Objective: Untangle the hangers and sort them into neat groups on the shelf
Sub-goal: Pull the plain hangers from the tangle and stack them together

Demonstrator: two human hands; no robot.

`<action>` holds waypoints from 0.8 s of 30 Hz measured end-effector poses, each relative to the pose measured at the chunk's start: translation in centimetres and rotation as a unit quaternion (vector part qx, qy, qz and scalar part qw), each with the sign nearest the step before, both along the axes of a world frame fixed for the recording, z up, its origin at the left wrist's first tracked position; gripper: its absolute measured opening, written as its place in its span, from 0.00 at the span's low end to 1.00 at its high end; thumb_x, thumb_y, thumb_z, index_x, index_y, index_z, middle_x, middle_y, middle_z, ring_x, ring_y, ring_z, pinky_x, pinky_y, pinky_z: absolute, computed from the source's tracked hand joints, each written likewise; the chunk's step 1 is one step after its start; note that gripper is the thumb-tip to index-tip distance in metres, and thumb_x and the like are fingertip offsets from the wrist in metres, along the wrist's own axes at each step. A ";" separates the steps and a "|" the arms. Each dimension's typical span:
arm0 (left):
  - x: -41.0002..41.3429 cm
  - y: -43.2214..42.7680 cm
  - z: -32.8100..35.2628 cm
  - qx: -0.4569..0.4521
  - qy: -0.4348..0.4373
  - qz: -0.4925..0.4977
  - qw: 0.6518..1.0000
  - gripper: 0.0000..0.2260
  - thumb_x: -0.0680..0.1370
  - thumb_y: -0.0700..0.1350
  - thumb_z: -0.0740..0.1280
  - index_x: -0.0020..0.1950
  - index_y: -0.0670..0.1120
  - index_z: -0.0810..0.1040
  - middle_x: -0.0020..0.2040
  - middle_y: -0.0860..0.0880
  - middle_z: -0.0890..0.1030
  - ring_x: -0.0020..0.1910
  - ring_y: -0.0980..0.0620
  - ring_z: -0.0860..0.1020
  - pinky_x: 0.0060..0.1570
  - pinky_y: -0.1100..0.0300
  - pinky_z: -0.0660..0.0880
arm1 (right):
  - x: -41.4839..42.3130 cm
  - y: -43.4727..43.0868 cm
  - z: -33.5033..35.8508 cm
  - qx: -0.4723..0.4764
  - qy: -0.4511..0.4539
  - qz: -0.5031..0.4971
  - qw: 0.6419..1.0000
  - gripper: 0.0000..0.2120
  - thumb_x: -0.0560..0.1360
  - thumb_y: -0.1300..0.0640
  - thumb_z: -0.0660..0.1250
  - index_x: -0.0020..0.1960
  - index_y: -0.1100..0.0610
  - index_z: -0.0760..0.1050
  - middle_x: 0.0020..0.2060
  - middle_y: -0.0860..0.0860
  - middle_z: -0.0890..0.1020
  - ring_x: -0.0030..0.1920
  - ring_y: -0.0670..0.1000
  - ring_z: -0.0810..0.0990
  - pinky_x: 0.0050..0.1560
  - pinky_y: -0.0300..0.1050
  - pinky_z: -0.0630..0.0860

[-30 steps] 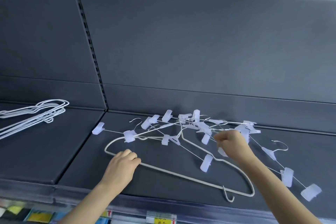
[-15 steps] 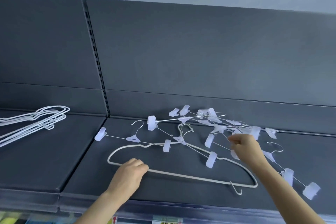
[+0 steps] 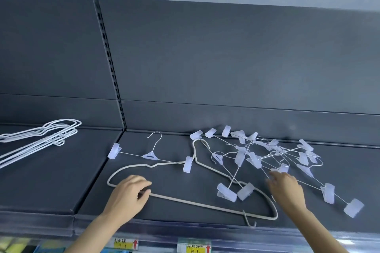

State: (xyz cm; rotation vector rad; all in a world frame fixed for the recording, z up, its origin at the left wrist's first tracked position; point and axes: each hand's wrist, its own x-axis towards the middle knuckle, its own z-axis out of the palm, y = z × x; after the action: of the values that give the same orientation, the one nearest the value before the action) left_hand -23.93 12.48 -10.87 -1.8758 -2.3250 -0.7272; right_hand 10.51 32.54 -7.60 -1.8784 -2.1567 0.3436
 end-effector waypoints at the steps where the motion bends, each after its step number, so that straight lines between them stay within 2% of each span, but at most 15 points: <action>1: 0.2 0.4 0.3 0.011 -0.004 0.006 1.000 0.07 0.68 0.45 0.68 0.42 0.48 0.84 0.39 0.56 0.82 0.39 0.57 0.79 0.36 0.68 0.75 | -0.5 -0.5 0.2 0.041 -0.010 -0.004 0.999 0.04 0.73 0.58 0.63 0.41 0.57 0.76 0.48 0.58 0.80 0.51 0.62 0.73 0.50 0.51 0.69; 3: 0.7 1.6 1.0 0.024 0.005 0.018 1.000 0.09 0.68 0.43 0.66 0.43 0.46 0.84 0.39 0.53 0.83 0.39 0.53 0.81 0.37 0.65 0.77 | -2.3 -1.6 0.8 0.111 0.010 0.021 0.994 0.07 0.73 0.57 0.64 0.44 0.59 0.78 0.47 0.57 0.80 0.52 0.62 0.74 0.47 0.51 0.66; 5: 1.0 3.0 1.6 0.020 0.007 0.049 0.999 0.07 0.70 0.40 0.67 0.45 0.43 0.83 0.40 0.50 0.83 0.42 0.48 0.81 0.40 0.59 0.78 | -4.5 -2.4 0.9 0.127 0.017 0.083 0.988 0.10 0.73 0.55 0.61 0.40 0.60 0.76 0.40 0.56 0.81 0.47 0.62 0.77 0.42 0.49 0.65; 7: 1.2 4.5 2.0 -0.018 -0.012 0.091 0.996 0.08 0.73 0.39 0.67 0.50 0.41 0.82 0.46 0.46 0.83 0.49 0.44 0.80 0.46 0.54 0.76 | -6.5 -2.8 0.6 0.057 -0.005 0.105 0.993 0.15 0.75 0.46 0.58 0.49 0.56 0.75 0.42 0.53 0.82 0.51 0.58 0.77 0.47 0.49 0.67; 9: 1.3 5.4 1.9 -0.068 -0.017 0.116 0.991 0.11 0.76 0.43 0.64 0.57 0.43 0.78 0.53 0.45 0.81 0.54 0.43 0.76 0.51 0.54 0.74 | -7.7 -2.9 0.4 -0.025 -0.029 0.092 0.995 0.21 0.75 0.40 0.55 0.58 0.54 0.70 0.48 0.52 0.82 0.55 0.56 0.76 0.54 0.50 0.67; 10: 1.3 5.7 1.7 -0.094 -0.012 0.122 0.988 0.13 0.77 0.44 0.62 0.60 0.44 0.76 0.55 0.46 0.79 0.56 0.44 0.75 0.52 0.54 0.72 | -8.1 -2.9 0.5 -0.045 -0.037 0.085 0.995 0.22 0.75 0.39 0.55 0.60 0.54 0.69 0.50 0.52 0.81 0.57 0.56 0.75 0.56 0.50 0.67; 12: 1.3 5.9 1.3 -0.117 -0.013 0.126 0.985 0.13 0.77 0.44 0.63 0.61 0.46 0.75 0.56 0.46 0.78 0.56 0.45 0.75 0.52 0.54 0.72 | -8.6 -2.8 0.4 -0.053 -0.072 0.082 0.993 0.18 0.75 0.45 0.58 0.60 0.55 0.68 0.53 0.52 0.79 0.58 0.56 0.74 0.56 0.49 0.66; 14: 1.4 6.0 1.0 -0.081 -0.008 0.124 0.989 0.10 0.73 0.42 0.69 0.54 0.47 0.80 0.49 0.46 0.80 0.50 0.43 0.77 0.48 0.52 0.73 | -8.7 -2.6 0.5 -0.067 -0.090 0.078 0.991 0.11 0.73 0.57 0.59 0.55 0.56 0.70 0.51 0.53 0.79 0.55 0.57 0.75 0.53 0.48 0.66; 15: 1.4 6.1 0.7 -0.064 0.003 0.130 0.989 0.09 0.71 0.41 0.71 0.51 0.48 0.81 0.47 0.47 0.81 0.49 0.43 0.77 0.47 0.51 0.72 | -8.5 -2.3 0.5 -0.079 -0.085 0.073 0.991 0.08 0.71 0.62 0.58 0.50 0.56 0.71 0.46 0.54 0.79 0.50 0.58 0.75 0.50 0.46 0.67; 17: 1.7 6.3 0.8 -0.073 0.006 0.128 0.989 0.07 0.73 0.42 0.68 0.50 0.49 0.81 0.48 0.49 0.81 0.52 0.44 0.75 0.51 0.53 0.69 | -8.1 -1.7 0.7 -0.109 -0.069 0.062 0.990 0.07 0.68 0.67 0.57 0.41 0.58 0.71 0.37 0.53 0.75 0.41 0.58 0.73 0.43 0.43 0.68; 20: 1.6 6.6 0.6 -0.072 -0.005 0.120 0.990 0.06 0.75 0.41 0.65 0.50 0.48 0.79 0.49 0.49 0.80 0.54 0.45 0.75 0.48 0.56 0.66 | -7.1 -0.5 0.9 -0.112 -0.065 0.057 0.990 0.09 0.68 0.67 0.57 0.40 0.59 0.75 0.37 0.54 0.75 0.38 0.57 0.72 0.38 0.41 0.70; 22: 1.7 6.5 0.6 -0.065 0.009 0.098 0.993 0.06 0.69 0.39 0.72 0.42 0.49 0.80 0.41 0.49 0.80 0.45 0.45 0.78 0.40 0.57 0.66 | -6.2 0.2 1.2 -0.109 -0.105 0.065 0.986 0.11 0.70 0.66 0.58 0.45 0.59 0.78 0.39 0.53 0.75 0.39 0.55 0.71 0.40 0.40 0.71; 24: 1.9 6.5 0.4 -0.051 0.049 0.077 0.994 0.13 0.58 0.37 0.79 0.33 0.50 0.79 0.32 0.51 0.77 0.34 0.47 0.79 0.30 0.57 0.70 | -5.7 0.7 1.5 -0.118 -0.134 0.085 0.980 0.12 0.73 0.64 0.58 0.50 0.58 0.79 0.40 0.51 0.76 0.41 0.55 0.73 0.41 0.40 0.71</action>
State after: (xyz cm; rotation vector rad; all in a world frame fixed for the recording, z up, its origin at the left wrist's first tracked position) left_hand -22.05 18.93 -10.46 -1.7016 -2.4536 -0.4964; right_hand 4.84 33.21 -6.14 -1.9655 -2.5655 0.4176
